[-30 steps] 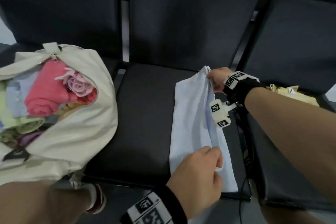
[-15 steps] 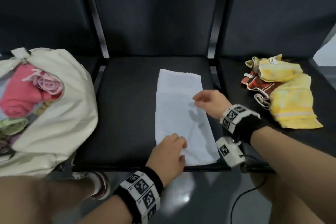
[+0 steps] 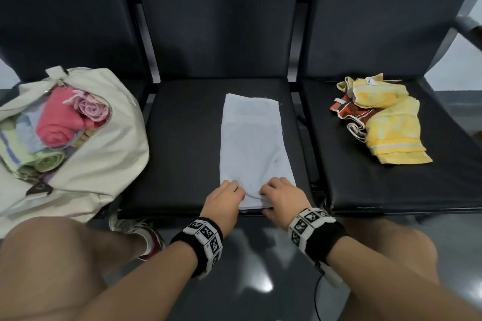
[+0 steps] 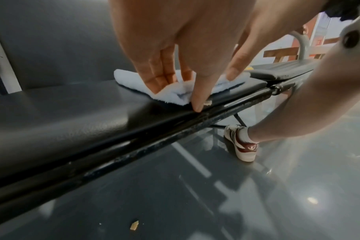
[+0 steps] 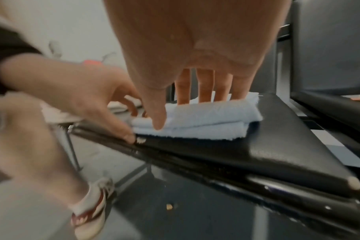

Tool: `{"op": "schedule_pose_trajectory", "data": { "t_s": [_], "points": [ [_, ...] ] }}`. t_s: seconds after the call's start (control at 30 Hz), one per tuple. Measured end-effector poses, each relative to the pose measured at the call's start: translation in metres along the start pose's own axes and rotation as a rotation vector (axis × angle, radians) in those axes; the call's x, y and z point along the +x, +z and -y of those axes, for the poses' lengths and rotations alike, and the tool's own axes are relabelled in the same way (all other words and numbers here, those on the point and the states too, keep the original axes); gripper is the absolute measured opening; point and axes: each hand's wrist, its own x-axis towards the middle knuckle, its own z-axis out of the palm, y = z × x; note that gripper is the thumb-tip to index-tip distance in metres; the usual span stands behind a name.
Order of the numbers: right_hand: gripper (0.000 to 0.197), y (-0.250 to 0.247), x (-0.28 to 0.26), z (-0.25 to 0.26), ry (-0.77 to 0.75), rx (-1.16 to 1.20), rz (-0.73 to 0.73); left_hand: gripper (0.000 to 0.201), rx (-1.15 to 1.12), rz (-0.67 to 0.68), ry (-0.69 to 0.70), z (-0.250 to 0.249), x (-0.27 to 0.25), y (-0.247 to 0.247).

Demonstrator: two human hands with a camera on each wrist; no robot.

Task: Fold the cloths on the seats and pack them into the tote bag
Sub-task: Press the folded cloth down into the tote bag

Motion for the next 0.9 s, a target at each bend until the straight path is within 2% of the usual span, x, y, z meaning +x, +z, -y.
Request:
{"op": "schedule_pose_trajectory", "data": {
  "t_s": [0.1,0.23,0.5,0.57,0.67,0.77,0.83,0.9],
  "points": [
    [0.039,0.016,-0.008,0.006,0.009,-0.08,-0.075,0.016,0.009,0.005,0.0,0.001,-0.002,-0.002],
    [0.043,0.024,-0.007,0.007,-0.017,-0.156,-0.21,0.023,-0.012,-0.003,-0.029,0.005,-0.007,-0.002],
    [0.02,0.021,-0.004,0.01,-0.102,-0.109,-0.227,0.023,-0.124,-0.025,-0.058,0.023,-0.016,0.006],
    [0.013,0.021,-0.003,0.011,-0.082,-0.067,-0.183,0.025,-0.145,-0.025,-0.084,0.025,-0.014,0.006],
    [0.031,0.018,0.0,0.01,0.004,0.057,-0.098,0.027,-0.166,-0.031,-0.132,0.022,-0.008,0.001],
    [0.018,0.012,0.005,0.01,0.151,0.224,-0.136,0.014,-0.24,-0.073,-0.217,0.021,-0.002,-0.003],
    [0.01,0.012,0.009,0.009,0.159,0.195,-0.138,0.006,-0.234,-0.109,-0.249,0.023,0.002,-0.004],
    [0.005,0.013,0.01,0.012,0.139,0.135,-0.202,0.006,-0.176,-0.138,-0.237,0.026,0.005,-0.003]
  ]
}}
